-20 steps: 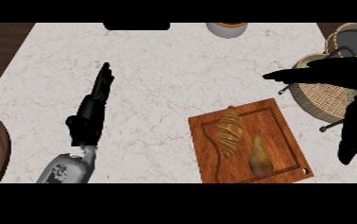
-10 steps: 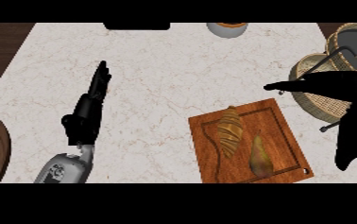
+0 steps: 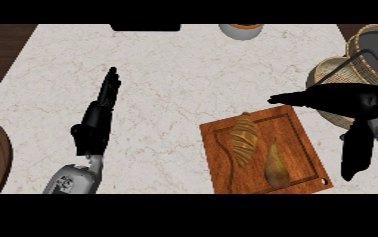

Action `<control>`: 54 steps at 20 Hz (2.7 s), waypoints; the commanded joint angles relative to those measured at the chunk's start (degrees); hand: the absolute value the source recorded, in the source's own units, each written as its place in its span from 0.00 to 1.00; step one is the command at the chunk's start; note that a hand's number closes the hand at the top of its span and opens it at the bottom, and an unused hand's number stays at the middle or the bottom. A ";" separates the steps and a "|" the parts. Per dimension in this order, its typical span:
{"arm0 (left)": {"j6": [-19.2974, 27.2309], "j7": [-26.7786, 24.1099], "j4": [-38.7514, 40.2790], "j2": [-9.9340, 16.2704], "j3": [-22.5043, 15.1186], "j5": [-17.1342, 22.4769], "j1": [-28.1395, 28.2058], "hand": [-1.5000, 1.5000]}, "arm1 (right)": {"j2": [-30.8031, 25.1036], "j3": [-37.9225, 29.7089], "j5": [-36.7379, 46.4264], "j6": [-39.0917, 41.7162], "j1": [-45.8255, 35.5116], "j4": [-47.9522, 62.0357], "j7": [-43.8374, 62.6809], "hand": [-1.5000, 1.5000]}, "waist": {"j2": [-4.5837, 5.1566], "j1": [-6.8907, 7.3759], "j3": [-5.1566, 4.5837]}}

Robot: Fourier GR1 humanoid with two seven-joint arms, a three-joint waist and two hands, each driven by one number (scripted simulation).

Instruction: Pick the pear from the cutting board and place it in the tiered basket

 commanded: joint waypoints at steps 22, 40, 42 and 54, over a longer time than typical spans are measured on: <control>-5.66 -1.59 -0.48 -4.17 4.41 -3.66 2.88 0.50 | 5.47 -1.02 27.99 -3.63 9.94 6.37 -22.12 0.00 | -0.11 -0.27 -0.04; -7.45 2.39 -4.44 -6.52 6.02 -7.41 3.11 0.50 | 11.53 -0.68 35.18 -2.75 9.39 10.80 -23.75 0.00 | -0.12 -0.20 -0.04; -6.57 3.10 -3.41 -6.70 6.17 -8.16 1.64 0.50 | 14.12 4.40 39.55 -10.00 9.96 15.95 -25.09 0.00 | -0.04 0.04 -0.02; -7.45 0.61 0.60 -9.00 7.58 -10.34 0.43 0.50 | 16.65 -1.20 40.85 -4.14 10.35 13.85 -24.63 0.00 | -0.12 -0.31 -0.05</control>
